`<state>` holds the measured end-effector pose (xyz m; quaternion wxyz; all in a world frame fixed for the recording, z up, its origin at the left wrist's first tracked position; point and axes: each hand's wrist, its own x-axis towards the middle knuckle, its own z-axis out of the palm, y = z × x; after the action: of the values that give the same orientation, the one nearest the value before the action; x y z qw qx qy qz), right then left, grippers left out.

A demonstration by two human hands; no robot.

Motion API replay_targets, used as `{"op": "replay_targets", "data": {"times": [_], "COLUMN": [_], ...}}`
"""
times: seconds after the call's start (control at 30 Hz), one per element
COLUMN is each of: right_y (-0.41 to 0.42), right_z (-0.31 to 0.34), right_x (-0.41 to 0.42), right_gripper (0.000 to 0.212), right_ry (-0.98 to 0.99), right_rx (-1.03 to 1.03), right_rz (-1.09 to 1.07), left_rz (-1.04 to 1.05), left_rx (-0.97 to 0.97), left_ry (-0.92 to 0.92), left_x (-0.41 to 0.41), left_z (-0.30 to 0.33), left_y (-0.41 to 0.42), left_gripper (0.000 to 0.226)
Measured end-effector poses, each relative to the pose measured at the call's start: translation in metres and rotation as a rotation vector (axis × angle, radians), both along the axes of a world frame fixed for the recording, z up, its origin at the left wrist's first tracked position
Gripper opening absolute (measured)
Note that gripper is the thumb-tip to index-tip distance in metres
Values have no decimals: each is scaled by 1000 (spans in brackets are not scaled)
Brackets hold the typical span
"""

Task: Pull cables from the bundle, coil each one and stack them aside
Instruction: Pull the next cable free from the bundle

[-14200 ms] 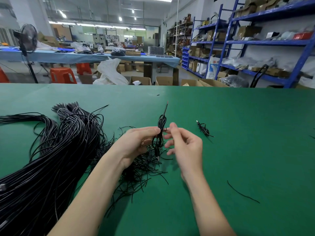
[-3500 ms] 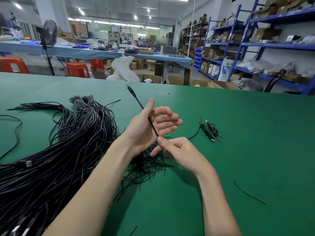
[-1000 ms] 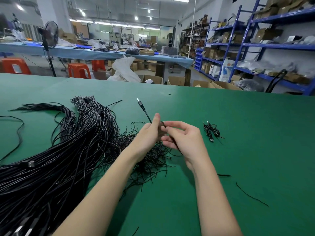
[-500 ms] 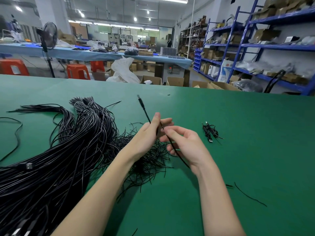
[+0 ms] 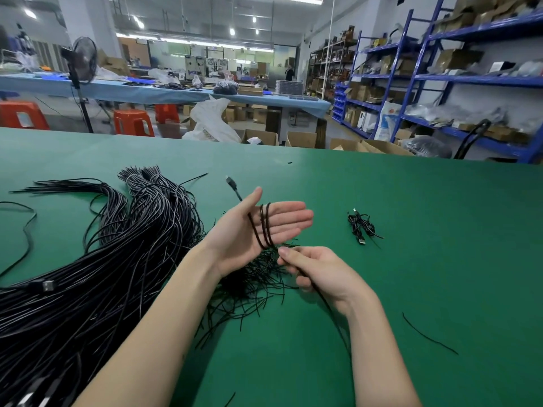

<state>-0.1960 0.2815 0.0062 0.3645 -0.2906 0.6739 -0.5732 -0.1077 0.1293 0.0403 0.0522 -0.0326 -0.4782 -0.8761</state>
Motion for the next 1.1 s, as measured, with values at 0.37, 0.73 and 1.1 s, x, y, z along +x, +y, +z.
{"op": "replay_targets", "data": {"times": [0.37,0.73,1.1], "right_y": [10,-16,-12], "right_z": [11,20,27], "right_x": [-8,3,7], "right_gripper": [11,22,10], "right_ry": [202,156,-87], "right_rx": [93,-38,-200], "right_rz": [-52,-423,-353], "left_rz": [-241,276,358], "left_rx": [-714,-1130,-667], "left_ry": [-356,-481,-290], "left_x": [14,-9,-18], "left_z": [10,-13,-24], "left_y": [4,2,7], "left_gripper": [81,66,63]}}
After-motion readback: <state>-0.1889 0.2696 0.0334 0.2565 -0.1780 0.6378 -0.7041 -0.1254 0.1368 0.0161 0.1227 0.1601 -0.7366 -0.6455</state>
